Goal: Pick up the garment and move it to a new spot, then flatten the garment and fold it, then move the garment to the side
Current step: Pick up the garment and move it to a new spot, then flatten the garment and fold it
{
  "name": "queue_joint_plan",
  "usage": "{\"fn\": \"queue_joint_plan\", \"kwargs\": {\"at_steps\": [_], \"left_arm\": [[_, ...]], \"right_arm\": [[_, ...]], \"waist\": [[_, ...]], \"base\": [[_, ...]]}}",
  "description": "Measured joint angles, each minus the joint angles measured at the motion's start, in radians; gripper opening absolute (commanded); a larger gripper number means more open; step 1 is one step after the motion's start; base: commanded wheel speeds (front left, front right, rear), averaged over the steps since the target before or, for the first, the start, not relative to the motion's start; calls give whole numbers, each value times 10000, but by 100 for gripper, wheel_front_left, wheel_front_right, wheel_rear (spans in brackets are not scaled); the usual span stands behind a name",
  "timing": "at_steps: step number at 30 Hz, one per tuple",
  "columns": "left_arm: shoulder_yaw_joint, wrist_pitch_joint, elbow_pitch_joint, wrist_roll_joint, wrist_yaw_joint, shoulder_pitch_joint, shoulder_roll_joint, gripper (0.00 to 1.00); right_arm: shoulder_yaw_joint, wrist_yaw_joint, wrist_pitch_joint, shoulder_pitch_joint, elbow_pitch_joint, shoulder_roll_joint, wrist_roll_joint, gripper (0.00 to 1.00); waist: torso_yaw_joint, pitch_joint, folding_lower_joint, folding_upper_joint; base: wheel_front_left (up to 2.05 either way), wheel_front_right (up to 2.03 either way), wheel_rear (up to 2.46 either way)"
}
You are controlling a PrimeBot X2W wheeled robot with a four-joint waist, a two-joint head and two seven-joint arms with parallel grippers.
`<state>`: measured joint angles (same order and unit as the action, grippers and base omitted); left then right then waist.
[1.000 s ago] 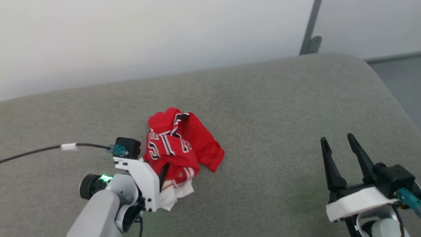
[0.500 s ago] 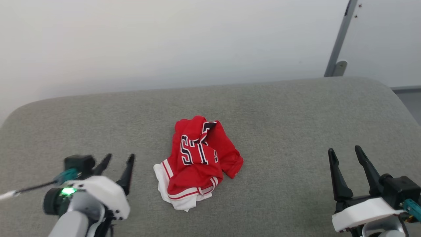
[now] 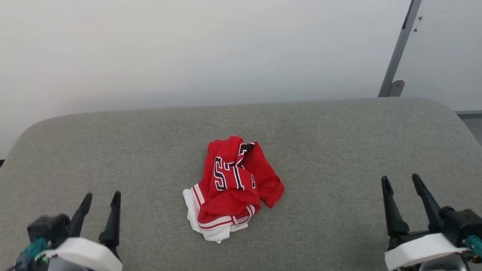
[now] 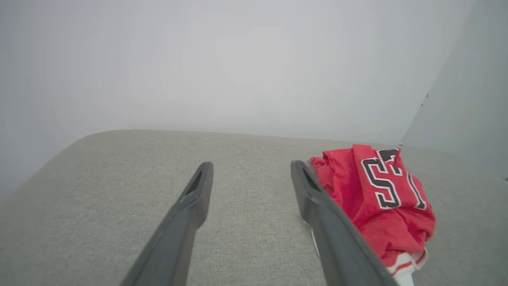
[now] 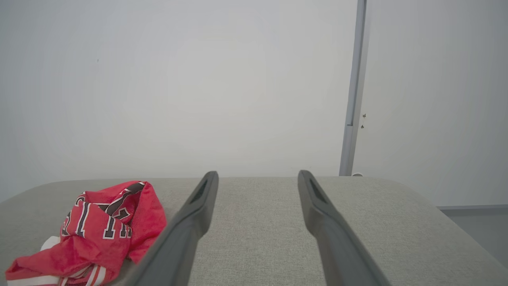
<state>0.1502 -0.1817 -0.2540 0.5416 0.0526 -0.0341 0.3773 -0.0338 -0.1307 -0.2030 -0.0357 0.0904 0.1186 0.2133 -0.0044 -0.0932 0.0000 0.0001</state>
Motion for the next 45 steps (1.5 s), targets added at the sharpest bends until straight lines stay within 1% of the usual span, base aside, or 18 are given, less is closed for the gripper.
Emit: {"fn": "queue_joint_plan", "kwargs": {"at_steps": [6,13,19,24,36,41,45], "left_arm": [[-4,-476,109,-94,17,552,10,100],[-50,-757,268,-696,194,931,-2,100],[-644,-798,704,-1147,307,1087,-399,100],[-1145,-798,989,-1578,479,1309,-907,100],[-1532,-798,1135,-1948,708,1406,-1536,100],[-1592,-798,1162,-1994,740,1406,-1641,100],[-1634,-798,1181,-1987,750,1366,-1682,100]], "right_arm": [[-138,0,-104,-62,86,31,-42,100],[-228,0,-270,-156,153,15,-134,100],[-355,0,-387,-199,196,-31,-303,100],[-430,0,-454,-241,236,-111,-395,100],[-418,0,-527,-280,215,-155,-499,100],[-203,0,-516,-343,242,-150,-393,100],[546,0,-119,-331,309,-52,-165,100]], "waist": [[49,-32,0,0],[103,-60,0,0],[178,-62,0,0],[239,-62,0,0],[296,-23,0,0],[425,-10,0,0],[653,39,0,0]], "base": [[0,0,0],[0,0,0],[0,0,0],[0,0,0],[0,0,0],[0,0,0],[0,0,0]]}}
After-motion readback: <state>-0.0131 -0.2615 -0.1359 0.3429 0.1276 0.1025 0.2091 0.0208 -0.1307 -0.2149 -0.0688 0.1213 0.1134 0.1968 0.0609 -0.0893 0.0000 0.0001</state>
